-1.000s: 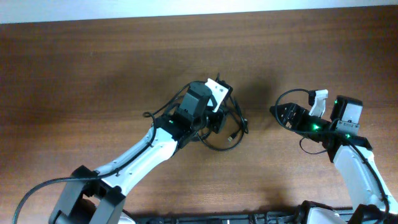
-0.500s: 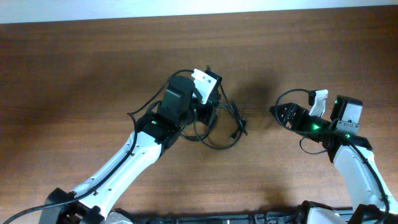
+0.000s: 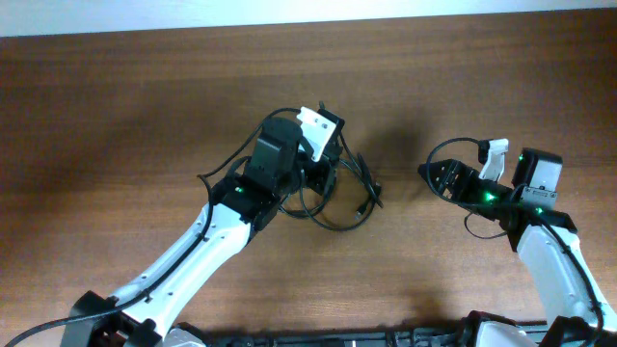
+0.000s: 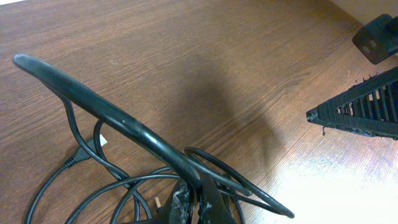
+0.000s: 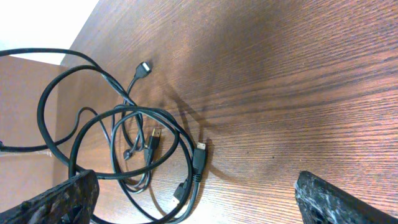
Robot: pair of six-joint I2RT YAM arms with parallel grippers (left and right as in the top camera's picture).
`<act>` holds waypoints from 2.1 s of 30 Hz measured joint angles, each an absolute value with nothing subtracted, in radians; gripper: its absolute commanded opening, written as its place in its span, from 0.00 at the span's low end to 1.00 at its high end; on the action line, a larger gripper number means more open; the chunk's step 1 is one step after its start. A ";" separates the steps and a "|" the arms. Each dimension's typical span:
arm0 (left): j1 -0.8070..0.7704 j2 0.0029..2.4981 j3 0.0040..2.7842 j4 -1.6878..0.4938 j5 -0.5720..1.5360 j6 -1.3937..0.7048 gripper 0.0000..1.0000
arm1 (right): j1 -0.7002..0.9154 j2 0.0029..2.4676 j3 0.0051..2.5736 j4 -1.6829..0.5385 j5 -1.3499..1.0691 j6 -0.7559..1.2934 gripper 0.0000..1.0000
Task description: Untangle cables
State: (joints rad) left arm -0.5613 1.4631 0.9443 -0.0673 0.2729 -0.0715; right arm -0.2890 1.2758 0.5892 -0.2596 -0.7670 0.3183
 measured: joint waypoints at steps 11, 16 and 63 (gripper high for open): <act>-0.561 1.463 0.944 -0.115 0.273 -0.266 0.00 | -0.289 1.276 0.589 -0.194 -0.767 0.341 0.99; -0.561 1.463 0.944 -0.116 0.276 -0.300 0.00 | -0.289 1.276 0.589 -0.210 -0.795 0.522 0.99; -0.439 1.276 0.944 -0.161 0.448 -0.386 0.00 | 0.152 1.276 0.589 -0.044 -0.801 0.677 0.99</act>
State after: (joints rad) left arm -0.4389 1.2758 0.9443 -0.1612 0.4484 -0.3859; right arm 0.1524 1.2758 0.5888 -0.0444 -0.8009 0.6773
